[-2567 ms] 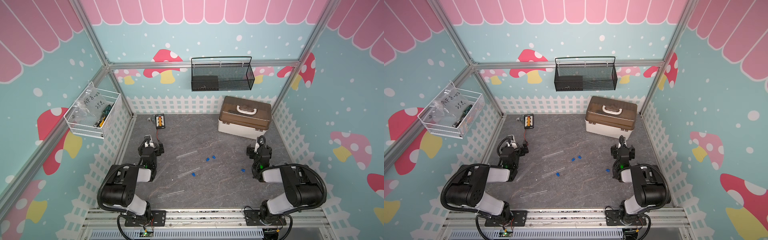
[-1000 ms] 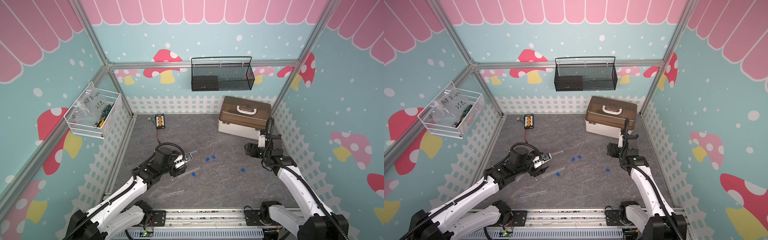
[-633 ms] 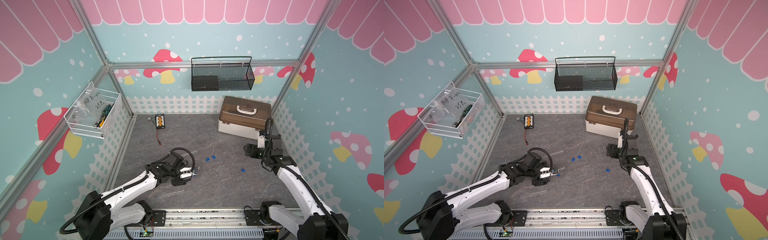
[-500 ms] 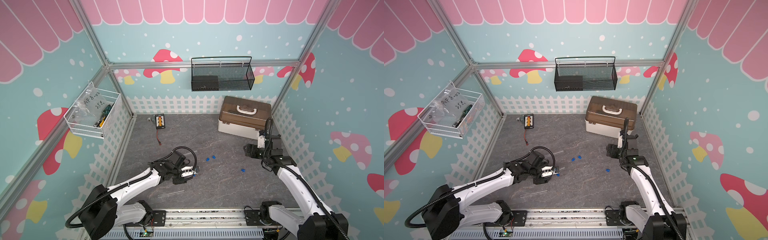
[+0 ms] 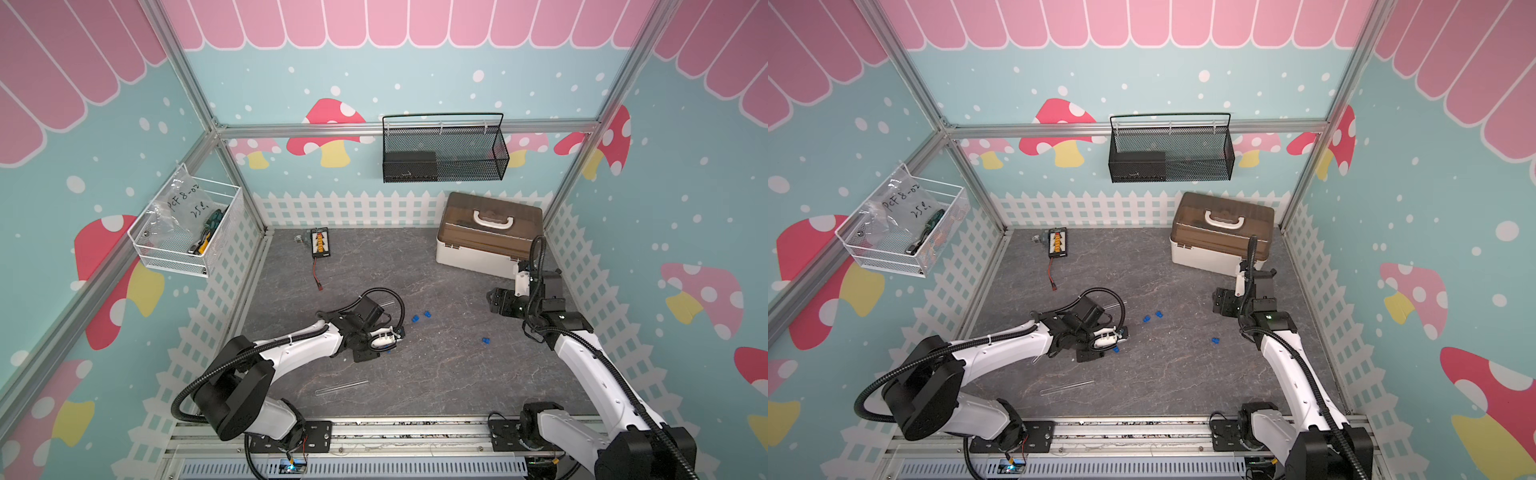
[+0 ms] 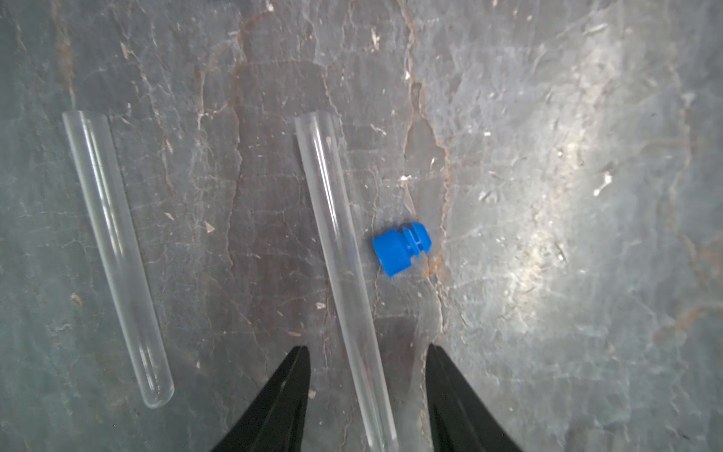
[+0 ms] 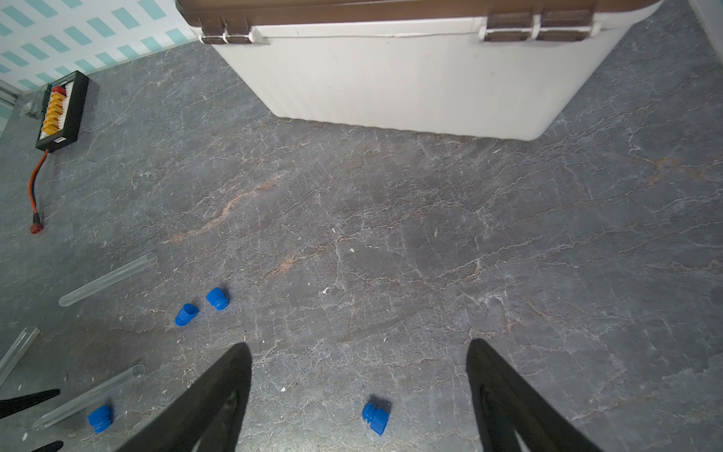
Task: Insert stoppers into test tubes
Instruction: Pick up the test tube at the center of the board.
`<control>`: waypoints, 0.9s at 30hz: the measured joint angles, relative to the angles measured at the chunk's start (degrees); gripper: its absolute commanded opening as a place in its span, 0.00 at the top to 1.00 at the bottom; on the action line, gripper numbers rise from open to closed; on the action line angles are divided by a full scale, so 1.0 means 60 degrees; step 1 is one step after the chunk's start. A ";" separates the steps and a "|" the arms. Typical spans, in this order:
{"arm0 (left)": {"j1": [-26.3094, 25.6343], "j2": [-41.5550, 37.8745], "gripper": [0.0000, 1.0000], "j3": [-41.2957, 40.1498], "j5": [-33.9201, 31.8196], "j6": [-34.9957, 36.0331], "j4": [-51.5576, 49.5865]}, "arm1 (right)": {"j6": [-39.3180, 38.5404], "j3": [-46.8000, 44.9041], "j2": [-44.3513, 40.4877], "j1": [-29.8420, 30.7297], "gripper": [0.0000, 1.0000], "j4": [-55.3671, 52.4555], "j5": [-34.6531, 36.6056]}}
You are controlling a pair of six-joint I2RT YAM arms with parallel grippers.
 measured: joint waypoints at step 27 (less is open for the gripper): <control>0.0506 0.1351 0.68 0.0933 0.0627 -0.0229 -0.0692 | -0.0062 0.0000 0.0000 0.0000 0.15 0.0000 -0.0004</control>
